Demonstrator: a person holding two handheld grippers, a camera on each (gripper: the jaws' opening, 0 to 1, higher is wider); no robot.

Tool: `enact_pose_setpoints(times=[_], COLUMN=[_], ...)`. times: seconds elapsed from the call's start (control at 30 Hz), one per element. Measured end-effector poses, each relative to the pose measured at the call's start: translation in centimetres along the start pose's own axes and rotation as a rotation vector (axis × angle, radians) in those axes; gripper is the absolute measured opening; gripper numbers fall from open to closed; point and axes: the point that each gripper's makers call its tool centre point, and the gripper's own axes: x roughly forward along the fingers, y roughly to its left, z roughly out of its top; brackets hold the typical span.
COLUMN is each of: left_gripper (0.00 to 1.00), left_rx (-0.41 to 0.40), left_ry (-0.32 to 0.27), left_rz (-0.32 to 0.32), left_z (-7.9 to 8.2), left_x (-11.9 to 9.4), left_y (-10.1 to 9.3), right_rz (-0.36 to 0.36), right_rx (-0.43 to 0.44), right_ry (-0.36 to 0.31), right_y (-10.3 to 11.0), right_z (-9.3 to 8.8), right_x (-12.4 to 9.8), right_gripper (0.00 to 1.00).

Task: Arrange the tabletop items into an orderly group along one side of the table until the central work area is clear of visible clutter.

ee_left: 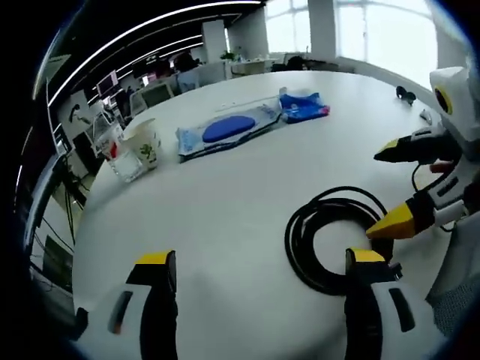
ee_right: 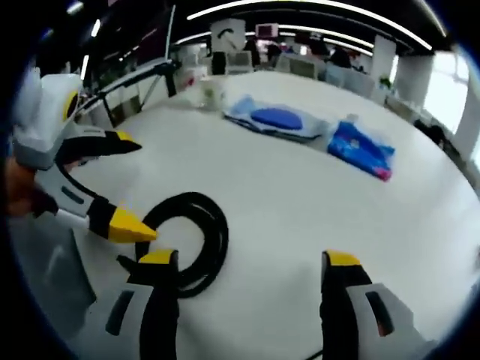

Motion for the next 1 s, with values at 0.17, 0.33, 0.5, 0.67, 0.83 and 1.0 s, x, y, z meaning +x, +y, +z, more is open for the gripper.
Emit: enact_pose_setpoints(times=[0.17, 0.33, 0.5, 0.67, 0.83, 1.0], left_gripper=[0.89, 0.88, 0.74, 0.52, 0.24, 0.20], left_rx=[0.041, 0.069, 0.087, 0.106, 0.117, 0.128], left_ry=[0.024, 0.006, 0.026, 0.025, 0.047, 0.046], left_rz=[0.004, 0.004, -0.021, -0.064, -0.099, -0.089], left_z=[-0.7, -0.2, -0.1, -0.1, -0.4, -0.3], left_x=[0.5, 0.9, 0.9, 0.9, 0.8, 0.9], left_y=[-0.2, -0.5, -1.4, -3.0, -3.9, -3.9], right_rz=[0.012, -0.002, 0.015, 0.039, 0.042, 0.032], right_rx=[-0.027, -0.061, -0.100, -0.027, -0.031, -0.023], right_ry=[0.032, 0.052, 0.055, 0.064, 0.052, 0.069], right_y=[0.6, 0.9, 1.7, 1.9, 2.2, 2.2], right_z=[-0.2, -0.2, -0.1, -0.4, -0.4, -0.5], right_x=[0.6, 0.7, 1.0, 1.1, 1.1, 1.1], right_gripper=[0.67, 0.58, 0.45, 0.39, 0.35, 0.31])
